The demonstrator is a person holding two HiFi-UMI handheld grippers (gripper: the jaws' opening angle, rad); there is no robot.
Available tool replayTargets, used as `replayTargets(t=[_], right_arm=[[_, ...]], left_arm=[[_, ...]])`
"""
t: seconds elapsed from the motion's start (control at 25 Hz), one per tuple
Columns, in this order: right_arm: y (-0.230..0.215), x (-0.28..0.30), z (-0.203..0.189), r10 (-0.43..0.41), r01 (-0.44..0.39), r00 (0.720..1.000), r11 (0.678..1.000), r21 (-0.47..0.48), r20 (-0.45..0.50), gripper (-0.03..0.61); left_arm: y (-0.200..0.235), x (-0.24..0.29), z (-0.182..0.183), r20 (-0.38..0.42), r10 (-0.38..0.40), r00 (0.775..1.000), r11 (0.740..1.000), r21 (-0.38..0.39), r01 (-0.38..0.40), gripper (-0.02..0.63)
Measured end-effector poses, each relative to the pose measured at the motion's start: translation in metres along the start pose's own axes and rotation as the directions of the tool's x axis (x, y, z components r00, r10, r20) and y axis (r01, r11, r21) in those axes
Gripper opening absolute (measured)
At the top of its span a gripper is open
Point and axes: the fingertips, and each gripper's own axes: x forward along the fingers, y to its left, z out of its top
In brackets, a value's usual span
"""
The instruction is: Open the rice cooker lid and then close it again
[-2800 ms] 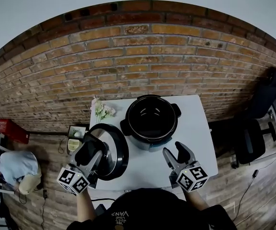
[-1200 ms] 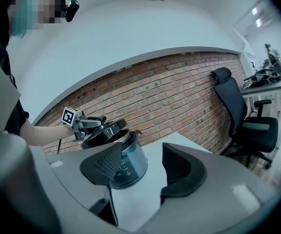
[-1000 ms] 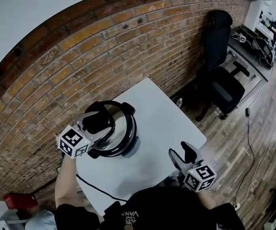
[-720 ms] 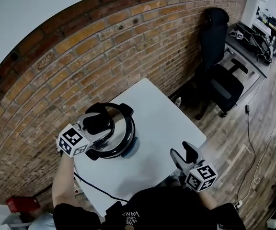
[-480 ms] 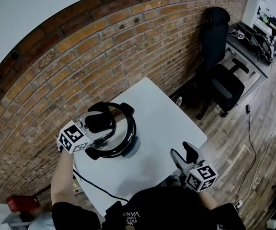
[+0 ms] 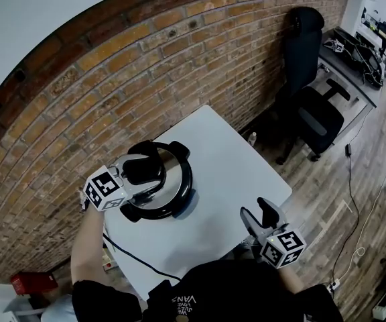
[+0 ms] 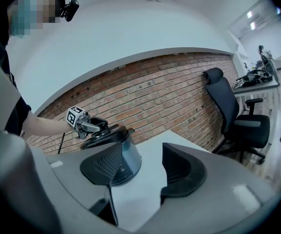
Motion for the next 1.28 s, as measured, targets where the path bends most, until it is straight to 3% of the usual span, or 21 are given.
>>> replayTargets(t=[0.4, 0.64, 0.92, 1.28], right_arm=[[0.017, 0.014, -0.003, 0.068, -0.068, 0.997, 0.998, -0.004, -0.022, 0.262], [0.028, 0.024, -0.002, 0.124, -0.124, 0.992, 0.992, -0.01, -0.03, 0.262], [0.036, 0.036, 0.0, 0.192, -0.193, 0.981, 0.981, -0.017, -0.04, 0.262], [0.041, 0.048, 0.005, 0.271, -0.273, 0.961, 0.961, -0.034, -0.06, 0.262]], left_arm=[[0.002, 0.002, -0.002, -0.03, 0.045, 0.999, 0.998, -0.04, -0.047, 0.279], [0.007, 0.002, -0.005, -0.064, 0.122, 0.991, 0.986, -0.105, -0.128, 0.279], [0.015, 0.0, -0.007, -0.098, 0.269, 0.958, 0.939, -0.195, -0.284, 0.279], [0.022, -0.003, -0.011, -0.153, 0.401, 0.903, 0.859, -0.278, -0.429, 0.279]])
